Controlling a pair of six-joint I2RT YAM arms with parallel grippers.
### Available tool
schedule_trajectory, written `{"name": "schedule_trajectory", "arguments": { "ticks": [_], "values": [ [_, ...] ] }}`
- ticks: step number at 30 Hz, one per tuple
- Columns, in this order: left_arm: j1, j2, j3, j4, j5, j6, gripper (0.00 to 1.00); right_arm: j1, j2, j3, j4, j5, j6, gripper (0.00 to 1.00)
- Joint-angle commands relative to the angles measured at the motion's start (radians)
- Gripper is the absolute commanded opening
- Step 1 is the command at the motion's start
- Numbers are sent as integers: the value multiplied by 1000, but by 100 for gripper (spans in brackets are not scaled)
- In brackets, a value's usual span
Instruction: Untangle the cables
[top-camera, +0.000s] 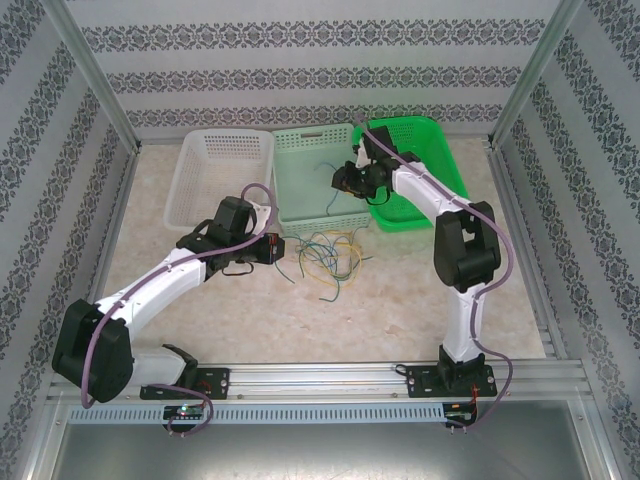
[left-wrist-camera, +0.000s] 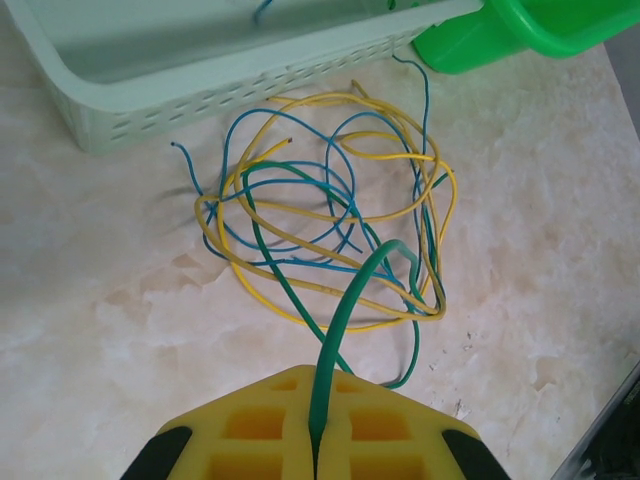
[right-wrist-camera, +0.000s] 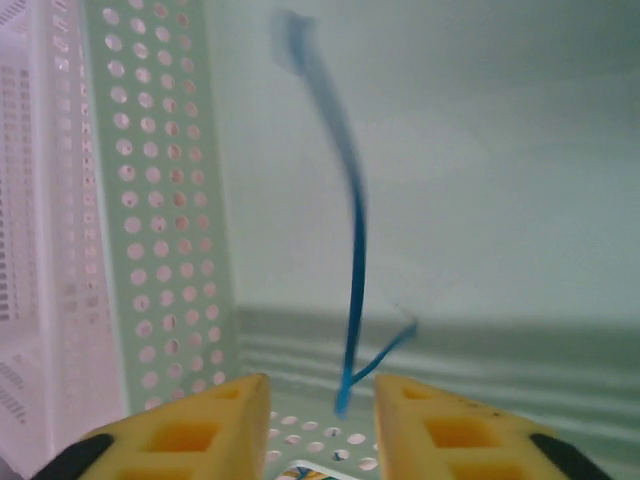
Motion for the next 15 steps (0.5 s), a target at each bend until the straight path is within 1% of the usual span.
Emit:
{"name": "schedule_trajectory", "arguments": {
  "ticks": [1, 2, 6, 10, 15],
  "values": [
    [10, -33, -13, 25, -16, -8, 0, 7, 7, 34, -47, 4, -10, 48],
    [10, -37, -14, 27, -19, -8, 0, 7, 1, 31, -44, 6, -16, 53],
    [9, -38, -12, 34, -21, -7, 0, 12, -70, -29, 11, 10, -37, 54],
    [11, -38, -16, 51, -28, -17, 0, 31, -173, -108, 32, 47, -76, 56],
    [10, -60, -36, 110, -51, -45, 0, 84, -315, -251, 40, 107, -148, 58]
  ]
}}
